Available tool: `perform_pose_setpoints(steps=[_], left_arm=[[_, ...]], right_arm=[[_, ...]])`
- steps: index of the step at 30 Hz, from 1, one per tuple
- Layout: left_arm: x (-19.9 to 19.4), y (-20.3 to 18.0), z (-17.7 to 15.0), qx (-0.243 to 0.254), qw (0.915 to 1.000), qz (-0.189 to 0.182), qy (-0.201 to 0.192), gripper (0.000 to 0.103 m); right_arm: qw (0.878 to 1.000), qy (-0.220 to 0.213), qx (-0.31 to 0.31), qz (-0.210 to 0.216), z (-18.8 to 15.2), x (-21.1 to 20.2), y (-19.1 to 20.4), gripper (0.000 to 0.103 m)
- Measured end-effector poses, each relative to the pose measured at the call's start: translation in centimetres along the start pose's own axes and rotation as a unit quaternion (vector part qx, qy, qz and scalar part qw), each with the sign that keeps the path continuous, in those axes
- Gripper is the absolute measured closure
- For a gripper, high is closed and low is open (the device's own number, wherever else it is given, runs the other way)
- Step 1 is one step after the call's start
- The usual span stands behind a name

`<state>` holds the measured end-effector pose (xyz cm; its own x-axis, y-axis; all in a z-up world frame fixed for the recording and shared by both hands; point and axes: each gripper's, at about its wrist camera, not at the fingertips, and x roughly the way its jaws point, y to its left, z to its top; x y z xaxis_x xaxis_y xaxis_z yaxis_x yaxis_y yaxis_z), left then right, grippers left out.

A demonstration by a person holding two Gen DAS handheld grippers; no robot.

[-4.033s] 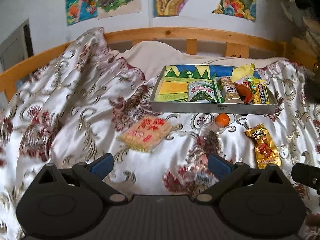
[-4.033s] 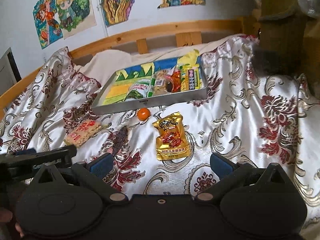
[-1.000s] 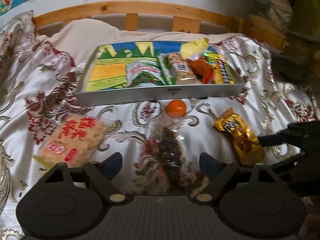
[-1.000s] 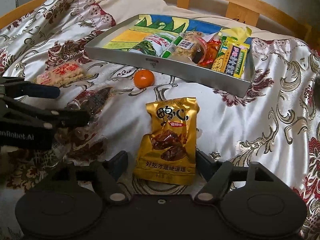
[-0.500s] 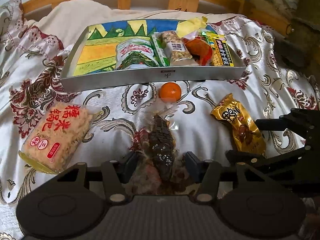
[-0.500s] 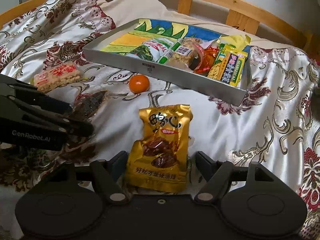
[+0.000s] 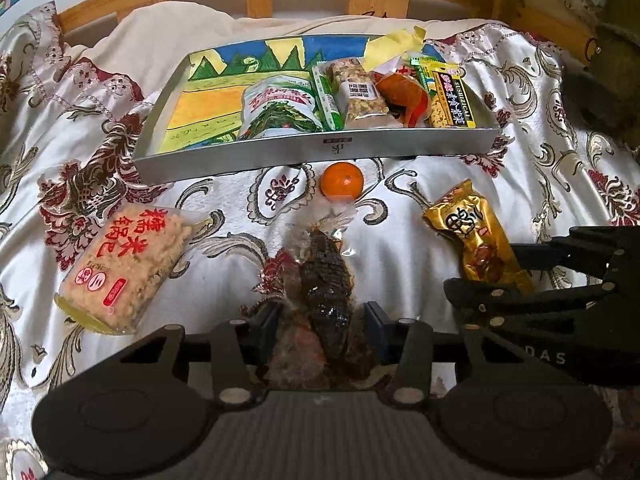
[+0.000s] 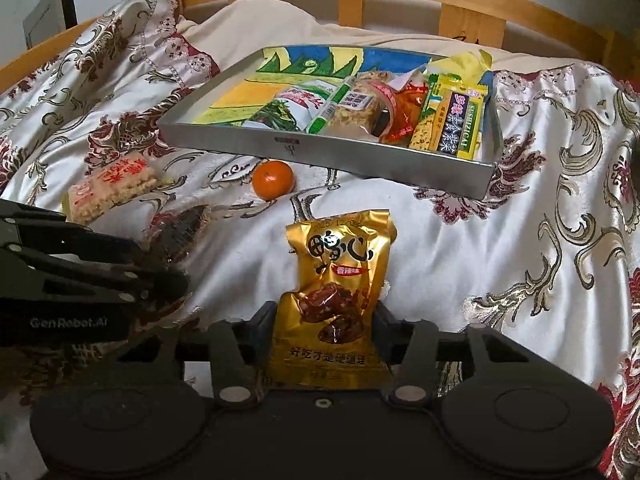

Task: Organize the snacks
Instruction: 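Carry the jerky stick with the left tool while the right tool carries the gold bag into the tray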

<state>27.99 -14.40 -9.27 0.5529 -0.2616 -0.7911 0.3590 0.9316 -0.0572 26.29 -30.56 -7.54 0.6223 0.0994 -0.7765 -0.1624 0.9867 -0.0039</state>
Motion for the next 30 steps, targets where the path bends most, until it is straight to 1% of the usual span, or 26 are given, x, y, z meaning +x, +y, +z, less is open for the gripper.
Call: perform_pose_setpoints(steps=[5,10,13,18,21,24,28,30], left_arm=[[-1.3,-0.2,-0.3,-0.018,0.9997,0.011,-0.015,0.054],[-2.8,0.2,-0.6,-0.047,0.9982,0.014,-0.034,0.054],[-3.2,0.3,-0.3,-0.05,0.9978,0.018,-0.039,0.054],[-3.7,-0.1,0.2,-0.048,0.9973,0.028,-0.049,0.054],[-3.8,-0.4,0.8,-0.047,0.9967,0.033,-0.057,0.054],[-3.8,-0.3,1.0,-0.066,0.9946,0.042,-0.069,0.054],[-3.7,0.6,1.2,-0.103,0.9909,0.037,-0.079,0.054],[-3.6,1.0,1.8,-0.104,0.9906,0.042,-0.078,0.054]], right_arm=[[1.0,-0.01,-0.012,-0.002,0.0,-0.7,0.2,0.058],[0.999,-0.033,-0.024,-0.003,0.0,-1.9,0.4,0.058],[0.999,-0.043,-0.019,0.001,0.1,-2.5,0.4,0.058],[0.998,-0.056,-0.021,-0.016,0.2,-2.7,0.4,0.058],[0.997,-0.072,-0.012,-0.022,0.3,-3.0,0.2,0.058],[0.995,-0.092,-0.004,-0.027,0.6,-3.2,-0.3,0.058],[0.991,-0.122,0.012,-0.044,1.2,-3.1,-1.4,0.058],[0.989,-0.141,0.019,-0.046,1.5,-3.1,-1.8,0.058]])
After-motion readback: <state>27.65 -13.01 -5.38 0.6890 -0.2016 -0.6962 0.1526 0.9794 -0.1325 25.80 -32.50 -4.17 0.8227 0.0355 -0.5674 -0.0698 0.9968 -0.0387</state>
